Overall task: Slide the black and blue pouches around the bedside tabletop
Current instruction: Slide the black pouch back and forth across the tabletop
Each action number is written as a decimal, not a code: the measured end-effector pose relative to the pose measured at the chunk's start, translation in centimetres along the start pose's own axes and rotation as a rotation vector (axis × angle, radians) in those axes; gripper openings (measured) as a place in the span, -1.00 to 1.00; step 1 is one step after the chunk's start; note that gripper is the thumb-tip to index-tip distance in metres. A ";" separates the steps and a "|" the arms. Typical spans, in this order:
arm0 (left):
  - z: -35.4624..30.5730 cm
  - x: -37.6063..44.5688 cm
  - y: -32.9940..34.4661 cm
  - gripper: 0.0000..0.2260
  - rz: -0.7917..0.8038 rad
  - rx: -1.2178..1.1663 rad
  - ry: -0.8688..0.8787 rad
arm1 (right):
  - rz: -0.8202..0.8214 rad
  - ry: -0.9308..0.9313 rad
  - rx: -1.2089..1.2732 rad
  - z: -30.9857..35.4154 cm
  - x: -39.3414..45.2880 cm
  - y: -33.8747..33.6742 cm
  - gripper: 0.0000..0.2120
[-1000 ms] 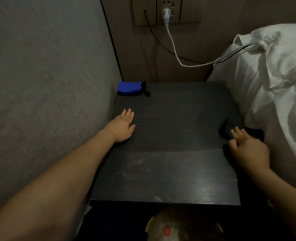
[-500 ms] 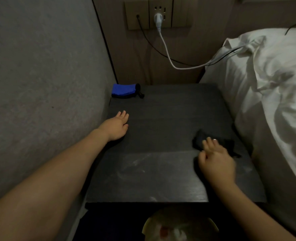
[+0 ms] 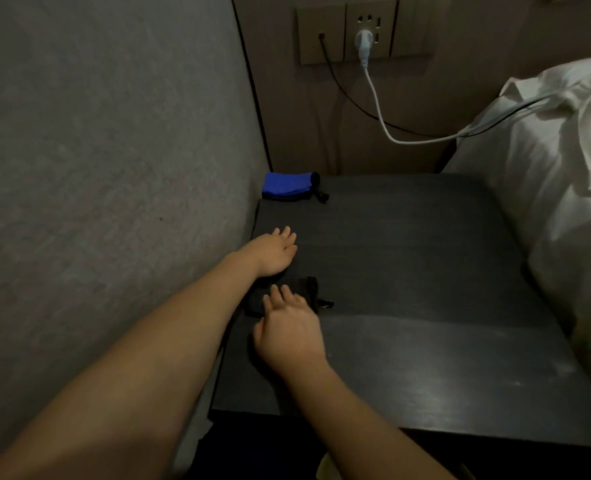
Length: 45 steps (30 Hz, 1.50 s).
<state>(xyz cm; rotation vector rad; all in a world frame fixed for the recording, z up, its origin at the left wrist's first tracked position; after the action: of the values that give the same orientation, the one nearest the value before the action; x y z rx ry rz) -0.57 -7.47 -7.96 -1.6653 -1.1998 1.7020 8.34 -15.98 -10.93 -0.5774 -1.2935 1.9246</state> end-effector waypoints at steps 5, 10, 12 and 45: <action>-0.1 0.0 -0.3 -0.54 0.037 0.044 -0.002 | 0.058 -0.042 0.034 3.0 0.8 1.1 -0.51; 0.4 0.1 1.0 -0.53 -0.057 -0.048 0.051 | 0.068 -0.065 0.044 2.8 0.3 1.6 -0.53; 0.7 0.3 1.4 -0.53 -0.120 -0.078 0.065 | 0.076 -0.068 0.058 2.9 -0.1 1.7 -0.60; 2.2 0.6 2.2 -0.35 -0.230 -0.117 -0.219 | 0.070 -0.104 0.130 0.5 -2.9 0.9 -0.55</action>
<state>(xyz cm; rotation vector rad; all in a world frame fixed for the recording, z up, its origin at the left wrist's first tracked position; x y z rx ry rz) -2.25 -8.59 -10.35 -1.3673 -1.5548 1.7299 9.51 -18.73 -11.69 -0.4673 -1.2148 2.1030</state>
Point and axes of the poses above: each hand's wrist, its own x-axis towards the middle knuckle, its own y-axis out of the palm, z = x × y, the point moved 3 cm from there along x, towards the middle knuckle, and after that the axes turned 4 degrees about z, right-handed, at the moved point
